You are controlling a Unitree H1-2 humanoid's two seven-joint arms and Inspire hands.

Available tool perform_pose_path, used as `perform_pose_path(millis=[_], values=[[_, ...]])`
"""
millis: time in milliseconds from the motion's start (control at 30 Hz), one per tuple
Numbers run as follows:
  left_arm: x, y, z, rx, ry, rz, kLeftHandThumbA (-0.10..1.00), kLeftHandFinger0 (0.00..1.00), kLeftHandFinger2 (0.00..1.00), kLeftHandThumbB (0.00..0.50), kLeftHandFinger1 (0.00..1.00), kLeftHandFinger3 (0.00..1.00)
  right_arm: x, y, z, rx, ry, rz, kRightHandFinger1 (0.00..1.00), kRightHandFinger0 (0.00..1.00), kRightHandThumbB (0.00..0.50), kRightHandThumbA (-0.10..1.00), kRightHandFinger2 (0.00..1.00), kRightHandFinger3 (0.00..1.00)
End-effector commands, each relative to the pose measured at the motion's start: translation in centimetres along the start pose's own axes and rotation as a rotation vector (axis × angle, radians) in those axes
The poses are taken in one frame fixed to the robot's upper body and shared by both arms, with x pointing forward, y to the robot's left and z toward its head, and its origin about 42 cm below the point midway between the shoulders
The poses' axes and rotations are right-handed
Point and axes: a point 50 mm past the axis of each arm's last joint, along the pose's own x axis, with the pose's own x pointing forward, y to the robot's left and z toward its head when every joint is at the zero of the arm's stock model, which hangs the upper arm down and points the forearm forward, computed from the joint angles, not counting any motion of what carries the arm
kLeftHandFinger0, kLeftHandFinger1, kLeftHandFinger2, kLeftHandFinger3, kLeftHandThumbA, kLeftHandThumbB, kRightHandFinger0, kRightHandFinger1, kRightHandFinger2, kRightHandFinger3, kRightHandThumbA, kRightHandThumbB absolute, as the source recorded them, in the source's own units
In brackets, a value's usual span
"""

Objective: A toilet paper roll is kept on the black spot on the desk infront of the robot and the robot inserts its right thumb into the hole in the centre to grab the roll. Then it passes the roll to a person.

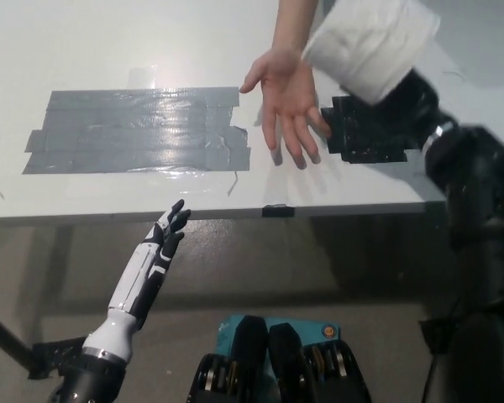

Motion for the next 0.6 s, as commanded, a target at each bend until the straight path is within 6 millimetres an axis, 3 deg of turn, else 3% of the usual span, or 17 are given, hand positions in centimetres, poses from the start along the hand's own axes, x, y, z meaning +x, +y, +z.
perform_pose_path(millis=[0,133,300,367,500,567], values=[[0.8,0.5,1.0,0.006,-0.059,0.006,1.0,1.0,1.0,0.121,1.0,1.0,1.9,4.0,6.0,-0.223,-0.048,-0.059,0.49,0.0,0.125,-0.1,0.91,1.0],[0.8,0.5,1.0,0.012,-0.064,0.002,1.0,1.0,1.0,0.111,1.0,1.0,2.4,4.3,6.8,-0.371,-0.049,-0.158,0.52,0.0,0.125,-0.1,0.96,1.0],[0.8,0.5,0.9,0.013,-0.064,0.001,1.0,1.0,1.0,0.11,1.0,1.0,3.1,4.0,6.9,-0.67,-0.039,-0.278,0.62,0.09,0.148,-0.1,1.0,1.0],[0.8,0.7,0.9,0.016,-0.063,0.0,1.0,1.0,1.0,0.109,1.0,1.0,3.6,3.9,6.4,-0.697,-0.018,-0.283,0.68,0.14,0.141,-0.1,1.0,1.0],[0.7,0.7,0.8,0.019,-0.066,0.0,1.0,1.0,1.0,0.114,1.0,1.0,4.5,4.6,4.7,-0.875,0.026,-0.275,0.68,0.15,0.182,-0.1,1.0,0.98],[0.7,0.7,0.8,0.019,-0.063,0.001,1.0,1.0,1.0,0.118,1.0,1.0,5.0,5.1,3.9,-0.938,0.038,-0.257,0.68,0.18,0.172,-0.1,1.0,0.96]])
